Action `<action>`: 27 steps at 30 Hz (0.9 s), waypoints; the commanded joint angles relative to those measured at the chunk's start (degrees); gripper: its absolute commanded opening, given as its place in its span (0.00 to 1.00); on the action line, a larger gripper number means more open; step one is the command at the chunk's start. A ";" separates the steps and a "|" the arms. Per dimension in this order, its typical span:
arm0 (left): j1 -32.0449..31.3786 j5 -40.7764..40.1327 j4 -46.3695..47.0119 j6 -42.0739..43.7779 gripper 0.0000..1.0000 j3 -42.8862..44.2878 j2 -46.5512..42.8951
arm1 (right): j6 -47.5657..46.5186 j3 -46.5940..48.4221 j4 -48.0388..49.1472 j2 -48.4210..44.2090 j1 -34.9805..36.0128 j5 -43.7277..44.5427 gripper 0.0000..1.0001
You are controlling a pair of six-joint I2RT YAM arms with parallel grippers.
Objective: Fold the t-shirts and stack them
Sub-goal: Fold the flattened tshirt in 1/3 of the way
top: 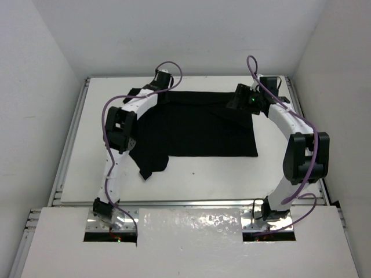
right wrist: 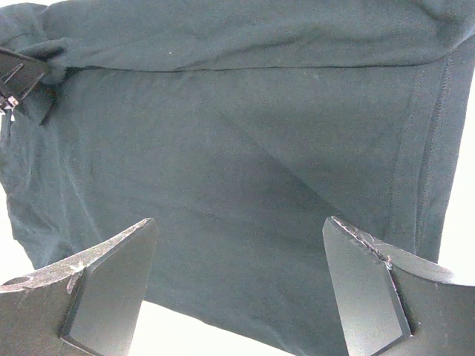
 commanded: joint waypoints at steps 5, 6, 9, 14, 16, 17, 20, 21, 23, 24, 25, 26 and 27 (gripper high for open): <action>0.69 5.30 -0.48 -1.55 0.00 -0.05 -7.98 | -0.07 2.33 0.24 -1.91 0.37 -0.82 0.91; 0.78 6.70 -1.00 -1.91 0.00 -0.93 -9.22 | -0.25 2.68 -0.29 -1.73 0.37 -0.91 0.91; 0.95 8.81 -3.72 -3.66 0.00 -1.82 -13.10 | -0.60 3.12 -1.25 -1.20 0.37 -0.83 0.91; 1.39 13.75 -9.70 -4.81 0.05 -1.03 -14.16 | -0.69 3.91 -2.31 -0.85 0.37 -1.09 0.91; 1.39 13.75 -10.23 -4.99 0.02 -2.59 -14.24 | -0.60 4.09 -2.49 -0.50 0.37 -1.53 0.91; 1.39 13.75 -9.45 -4.90 0.02 -3.39 -14.42 | -0.60 4.09 -2.49 -0.50 0.37 -1.53 0.91; 1.22 13.40 -9.36 -4.55 0.35 -3.14 -12.23 | -0.51 3.83 -2.31 0.20 0.46 -3.20 0.91; 1.22 12.70 -8.40 -4.55 0.42 -2.53 -10.75 | -0.16 3.13 -1.79 0.12 0.46 -3.28 0.91; 1.22 10.41 -6.73 -4.20 0.38 -1.73 -9.16 | 0.02 2.51 -1.26 0.12 0.46 -3.55 0.91; 1.22 9.80 -6.72 -4.11 0.35 -0.95 -7.15 | 0.02 2.50 -1.26 0.12 0.46 -3.72 0.91; 1.22 8.23 -7.33 -4.11 0.35 1.76 -6.08 | 0.02 2.59 -1.43 0.12 0.46 -3.81 0.91; 1.30 7.95 -6.55 -3.76 0.36 2.31 -5.38 | -0.16 2.94 -1.69 0.12 0.46 -3.90 0.91; 1.39 8.21 -5.76 -3.49 0.40 2.31 -4.67 | -0.33 3.12 -1.96 -0.06 0.46 -3.81 0.91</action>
